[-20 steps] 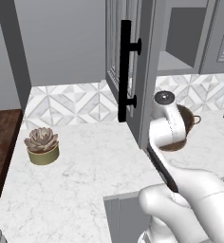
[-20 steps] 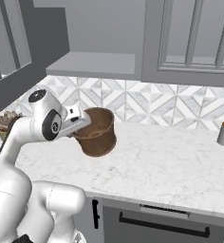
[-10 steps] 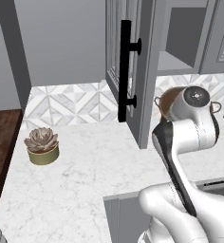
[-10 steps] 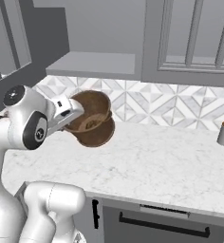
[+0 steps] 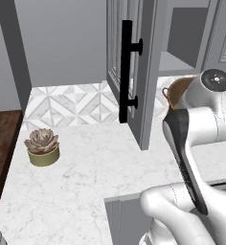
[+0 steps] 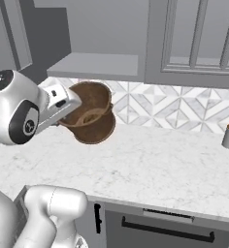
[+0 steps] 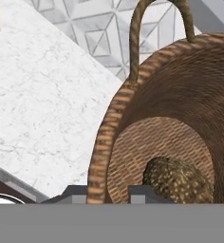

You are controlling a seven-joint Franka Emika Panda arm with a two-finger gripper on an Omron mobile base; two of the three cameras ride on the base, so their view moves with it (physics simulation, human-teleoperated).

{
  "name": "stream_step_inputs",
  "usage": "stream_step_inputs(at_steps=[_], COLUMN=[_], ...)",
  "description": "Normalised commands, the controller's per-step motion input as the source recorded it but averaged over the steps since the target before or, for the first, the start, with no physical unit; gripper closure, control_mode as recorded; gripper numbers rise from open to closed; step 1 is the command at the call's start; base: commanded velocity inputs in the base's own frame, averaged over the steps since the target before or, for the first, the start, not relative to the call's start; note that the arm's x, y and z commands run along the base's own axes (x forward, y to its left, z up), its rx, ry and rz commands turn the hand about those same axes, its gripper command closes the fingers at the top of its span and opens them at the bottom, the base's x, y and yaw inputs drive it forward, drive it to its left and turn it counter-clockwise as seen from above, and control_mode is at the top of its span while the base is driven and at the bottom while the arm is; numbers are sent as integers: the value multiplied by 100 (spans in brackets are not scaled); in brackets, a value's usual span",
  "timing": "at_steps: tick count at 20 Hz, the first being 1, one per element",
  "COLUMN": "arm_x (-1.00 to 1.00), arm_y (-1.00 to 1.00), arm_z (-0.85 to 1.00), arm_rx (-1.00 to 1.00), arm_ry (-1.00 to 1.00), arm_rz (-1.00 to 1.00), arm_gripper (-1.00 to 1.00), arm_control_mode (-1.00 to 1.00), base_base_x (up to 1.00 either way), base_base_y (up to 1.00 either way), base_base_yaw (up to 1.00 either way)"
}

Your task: Open the cabinet, pick up the bread from the cabinet and place it in the basket. Then move the basket to the dining counter.

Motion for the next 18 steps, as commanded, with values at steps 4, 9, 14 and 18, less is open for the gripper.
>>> stream_step_inputs(at_steps=[4, 9, 14, 18], arm_x=[-5, 0, 0, 0], arm_y=[0, 0, 0, 0], arm_z=[0, -3, 0, 0], arm_rx=[-1, 0, 0, 0], arm_ry=[9, 5, 0, 0], arm_rz=[4, 1, 0, 0], arm_gripper=[100, 100, 100, 100], arm_control_mode=[-100, 100, 100, 100], base_base_x=[0, -3, -68, -26], base_base_y=[0, 0, -27, -48], base_base_yaw=[0, 0, -10, -45])
